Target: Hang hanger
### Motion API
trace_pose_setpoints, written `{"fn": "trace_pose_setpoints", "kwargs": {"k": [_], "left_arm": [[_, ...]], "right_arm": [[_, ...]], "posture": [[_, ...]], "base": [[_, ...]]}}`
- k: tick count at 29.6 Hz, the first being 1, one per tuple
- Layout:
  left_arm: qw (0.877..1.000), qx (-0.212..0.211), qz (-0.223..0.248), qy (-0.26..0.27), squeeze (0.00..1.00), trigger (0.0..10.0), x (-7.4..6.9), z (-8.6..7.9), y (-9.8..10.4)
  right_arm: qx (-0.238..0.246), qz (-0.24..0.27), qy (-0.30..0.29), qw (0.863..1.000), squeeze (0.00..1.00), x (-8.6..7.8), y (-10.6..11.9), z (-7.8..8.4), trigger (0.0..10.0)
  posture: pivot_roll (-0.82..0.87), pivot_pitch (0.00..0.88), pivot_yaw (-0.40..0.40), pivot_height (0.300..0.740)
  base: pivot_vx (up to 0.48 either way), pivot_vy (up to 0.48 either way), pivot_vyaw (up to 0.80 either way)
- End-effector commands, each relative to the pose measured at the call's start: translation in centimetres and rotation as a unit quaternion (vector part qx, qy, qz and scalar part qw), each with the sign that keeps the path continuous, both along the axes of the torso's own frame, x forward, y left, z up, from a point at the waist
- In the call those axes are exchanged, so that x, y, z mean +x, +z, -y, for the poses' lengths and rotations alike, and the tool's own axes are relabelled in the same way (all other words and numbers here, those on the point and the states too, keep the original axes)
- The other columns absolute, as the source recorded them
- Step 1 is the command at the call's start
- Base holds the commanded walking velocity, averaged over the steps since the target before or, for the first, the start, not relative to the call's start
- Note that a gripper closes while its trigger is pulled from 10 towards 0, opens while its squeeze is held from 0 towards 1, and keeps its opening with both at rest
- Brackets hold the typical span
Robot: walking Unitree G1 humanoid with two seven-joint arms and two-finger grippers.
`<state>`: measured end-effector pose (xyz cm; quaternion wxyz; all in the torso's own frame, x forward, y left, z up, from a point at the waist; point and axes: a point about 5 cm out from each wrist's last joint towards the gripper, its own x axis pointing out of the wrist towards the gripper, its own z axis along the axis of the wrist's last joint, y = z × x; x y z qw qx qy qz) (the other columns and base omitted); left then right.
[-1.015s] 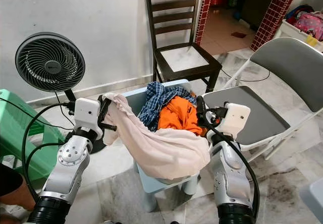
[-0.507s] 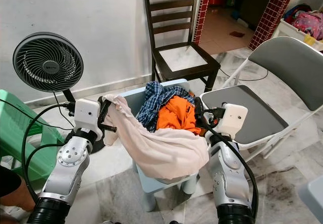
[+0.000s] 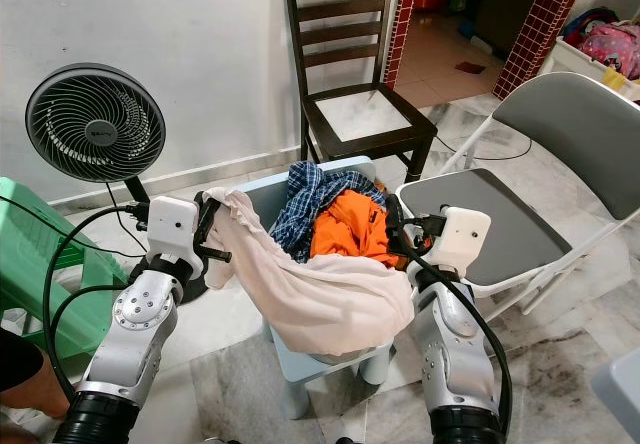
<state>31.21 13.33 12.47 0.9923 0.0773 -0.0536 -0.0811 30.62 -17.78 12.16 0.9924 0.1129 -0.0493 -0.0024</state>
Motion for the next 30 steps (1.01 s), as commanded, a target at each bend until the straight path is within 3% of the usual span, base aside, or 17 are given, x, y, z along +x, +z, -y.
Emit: {"fn": "trace_pose_setpoints", "kwargs": {"k": [1,10,16,30], "left_arm": [[1.0,0.001,0.003,-0.001,0.0,10.0,-0.2,-0.1,0.1],[1.0,-0.001,0.0,0.009,0.0,10.0,-0.2,-0.6,0.1],[1.0,-0.004,-0.004,0.014,0.0,10.0,-0.1,-0.9,0.0],[1.0,-0.005,-0.007,0.015,0.0,10.0,-0.3,-0.9,-0.2]], "right_arm": [[-0.001,-0.005,-0.002,1.0,0.0,-0.1,0.0,0.1,10.0],[-0.003,-0.005,0.004,1.0,0.0,0.0,0.0,-0.3,10.0],[-0.047,-0.01,0.007,0.999,0.0,0.2,0.1,-1.0,10.0],[-0.048,-0.008,0.009,0.999,0.0,0.2,0.3,-1.0,10.0]], "posture": [[0.14,0.154,-0.014,0.74],[0.14,0.156,-0.012,0.74],[0.14,0.151,-0.013,0.74],[0.14,0.154,-0.017,0.74]], "base": [[0.0,0.0,0.0],[0.0,0.0,0.0],[0.0,0.0,0.0],[0.0,0.0,0.0]]}}
